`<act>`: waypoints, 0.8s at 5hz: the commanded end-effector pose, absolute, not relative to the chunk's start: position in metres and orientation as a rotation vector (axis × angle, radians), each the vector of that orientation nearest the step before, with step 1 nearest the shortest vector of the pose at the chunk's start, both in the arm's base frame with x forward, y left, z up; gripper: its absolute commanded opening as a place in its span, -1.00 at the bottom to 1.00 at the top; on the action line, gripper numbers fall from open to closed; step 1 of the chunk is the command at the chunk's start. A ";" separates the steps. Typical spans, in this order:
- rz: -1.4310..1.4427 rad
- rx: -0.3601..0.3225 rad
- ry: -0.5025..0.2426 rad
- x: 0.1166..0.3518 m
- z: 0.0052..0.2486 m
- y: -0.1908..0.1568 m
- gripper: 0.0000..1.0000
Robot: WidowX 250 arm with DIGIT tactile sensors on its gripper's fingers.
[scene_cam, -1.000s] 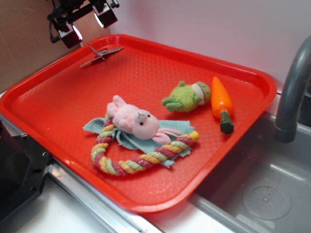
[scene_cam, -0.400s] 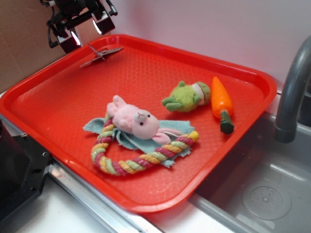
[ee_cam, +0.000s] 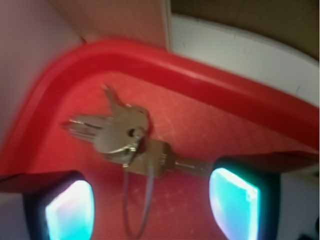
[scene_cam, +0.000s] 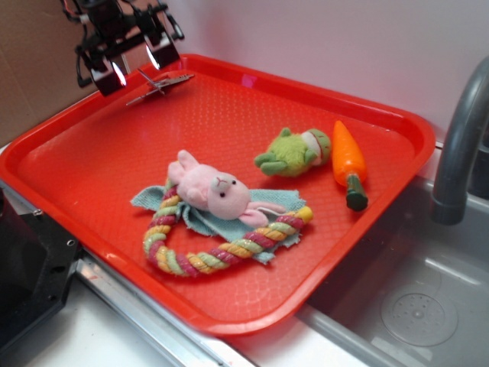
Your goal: Grab the silver keys.
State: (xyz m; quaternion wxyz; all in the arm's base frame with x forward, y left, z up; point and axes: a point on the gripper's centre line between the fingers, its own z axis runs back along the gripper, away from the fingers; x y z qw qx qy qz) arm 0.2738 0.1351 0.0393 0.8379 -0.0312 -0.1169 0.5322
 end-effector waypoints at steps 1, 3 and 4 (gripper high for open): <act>1.124 -0.007 -0.278 0.278 0.041 0.140 -1.00; 1.124 0.018 -0.276 0.274 0.041 0.135 -1.00; 1.111 0.022 -0.266 0.273 0.037 0.132 -1.00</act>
